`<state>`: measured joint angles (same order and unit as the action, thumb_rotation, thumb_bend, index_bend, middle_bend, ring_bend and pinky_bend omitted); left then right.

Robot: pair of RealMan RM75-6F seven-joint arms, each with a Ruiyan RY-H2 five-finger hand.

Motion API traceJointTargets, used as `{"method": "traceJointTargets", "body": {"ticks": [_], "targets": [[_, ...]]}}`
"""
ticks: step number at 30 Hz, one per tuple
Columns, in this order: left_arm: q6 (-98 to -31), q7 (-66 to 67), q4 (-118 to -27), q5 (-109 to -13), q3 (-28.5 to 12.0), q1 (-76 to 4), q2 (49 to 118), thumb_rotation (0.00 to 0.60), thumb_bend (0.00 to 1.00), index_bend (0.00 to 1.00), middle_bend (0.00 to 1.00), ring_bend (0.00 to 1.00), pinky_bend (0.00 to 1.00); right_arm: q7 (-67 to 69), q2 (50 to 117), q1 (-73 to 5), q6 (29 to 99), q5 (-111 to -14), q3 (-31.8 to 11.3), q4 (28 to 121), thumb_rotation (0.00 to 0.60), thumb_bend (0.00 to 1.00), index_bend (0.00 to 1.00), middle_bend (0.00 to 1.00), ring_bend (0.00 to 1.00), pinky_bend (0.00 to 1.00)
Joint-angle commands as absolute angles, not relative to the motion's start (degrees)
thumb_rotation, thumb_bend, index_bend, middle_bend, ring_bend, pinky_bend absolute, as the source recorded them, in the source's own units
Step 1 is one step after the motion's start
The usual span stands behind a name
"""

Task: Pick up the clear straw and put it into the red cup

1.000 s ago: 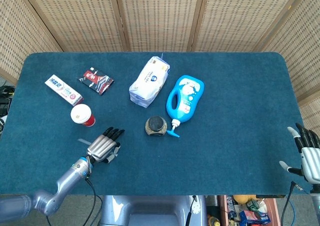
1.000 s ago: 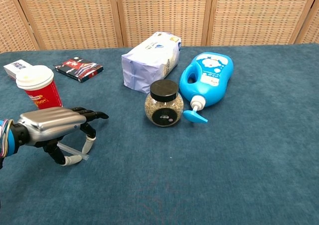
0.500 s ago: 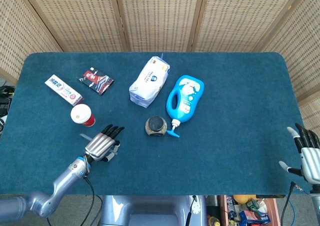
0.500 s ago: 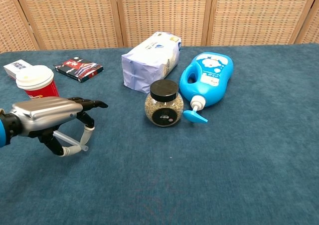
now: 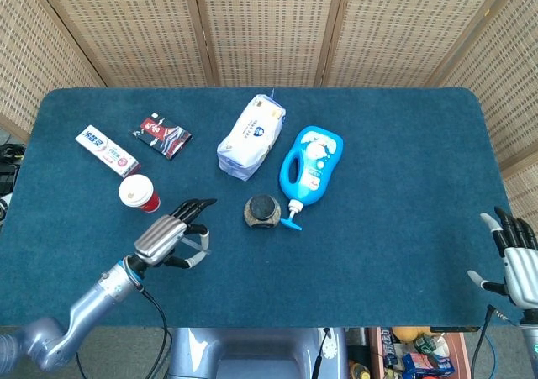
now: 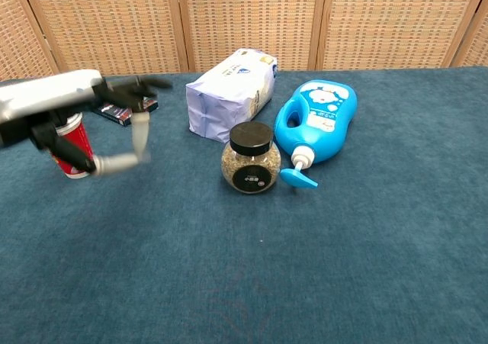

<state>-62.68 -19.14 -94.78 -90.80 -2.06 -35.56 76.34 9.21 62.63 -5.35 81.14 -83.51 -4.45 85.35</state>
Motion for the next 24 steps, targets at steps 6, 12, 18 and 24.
{"method": "traceJointTargets", "body": {"ticks": [6, 12, 18, 24], "targets": [[-78.1, -43.3, -88.9, -96.2, -4.6, -32.2, 73.5, 0.6, 0.43, 0.6, 0.0, 0.0, 0.0, 8.1, 62.9, -5.4, 81.2, -83.7, -4.3, 85.7, 0.6, 0.0, 0.0, 0.0, 0.0, 0.0], [-78.7, -57.6, -86.9, -89.7, -7.4, -31.0, 70.3, 0.6, 0.43, 0.6, 0.0, 0.0, 0.0, 7.2, 63.2, -5.5, 81.1, -83.7, -4.3, 85.8, 0.6, 0.0, 0.0, 0.0, 0.0, 0.0], [-77.7, -66.8, -83.7, -85.3, -9.5, -30.1, 69.5, 0.6, 0.43, 0.59, 0.0, 0.0, 0.0, 6.6, 63.4, -5.7, 80.7, -83.4, -4.3, 85.8, 0.6, 0.0, 0.0, 0.0, 0.0, 0.0], [-75.7, -72.5, -79.8, -82.4, -10.6, -29.4, 70.5, 0.6, 0.43, 0.59, 0.0, 0.0, 0.0, 6.1, 63.6, -5.8, 80.4, -83.1, -4.3, 85.7, 0.6, 0.0, 0.0, 0.0, 0.0, 0.0]]}}
